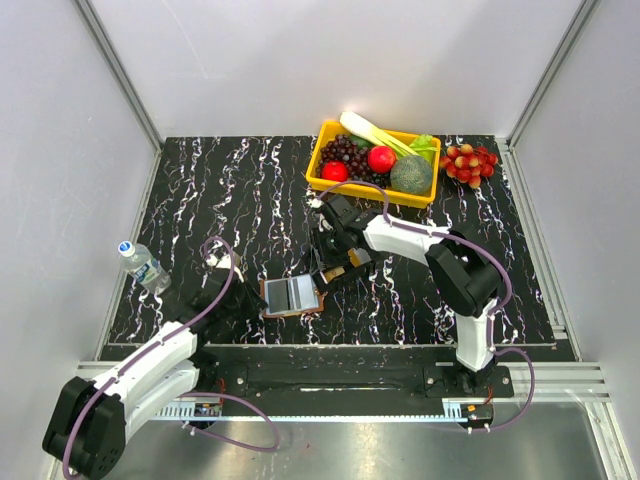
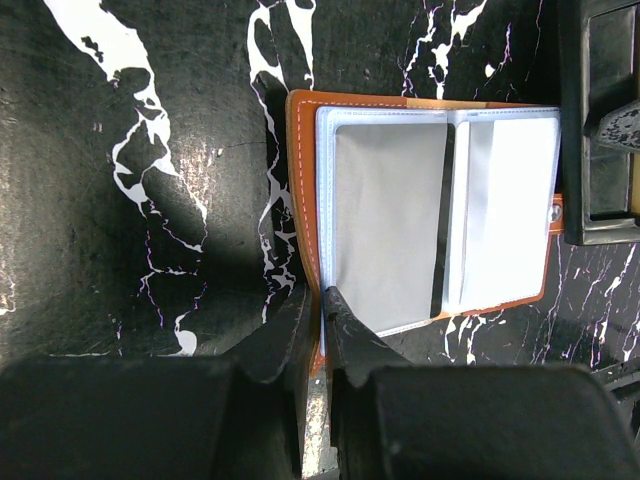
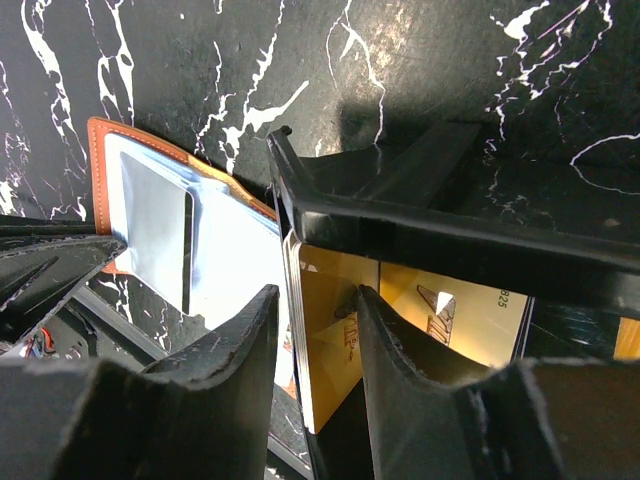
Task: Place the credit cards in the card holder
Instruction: Pick up the credit card from the storage box.
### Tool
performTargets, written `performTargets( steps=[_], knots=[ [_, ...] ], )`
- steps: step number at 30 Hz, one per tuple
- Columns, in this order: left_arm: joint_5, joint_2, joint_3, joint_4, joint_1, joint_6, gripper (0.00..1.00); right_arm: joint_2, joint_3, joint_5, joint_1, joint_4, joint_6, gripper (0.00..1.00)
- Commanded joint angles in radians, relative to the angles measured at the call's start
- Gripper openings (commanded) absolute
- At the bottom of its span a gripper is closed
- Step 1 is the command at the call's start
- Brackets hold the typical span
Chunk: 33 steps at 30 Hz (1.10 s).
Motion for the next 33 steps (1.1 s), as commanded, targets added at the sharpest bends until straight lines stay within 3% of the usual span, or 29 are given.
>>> performTargets(
  steps=[1, 33],
  knots=[
    [0.03, 0.002, 0.026, 0.044, 0.002, 0.014, 0.12, -0.082, 0.029, -0.079, 0.011, 0.042, 0.026, 0.42],
    [0.036, 0.016, 0.026, 0.049, 0.004, 0.017, 0.11, -0.037, 0.043, -0.019, 0.011, -0.004, 0.029, 0.43]
  ],
)
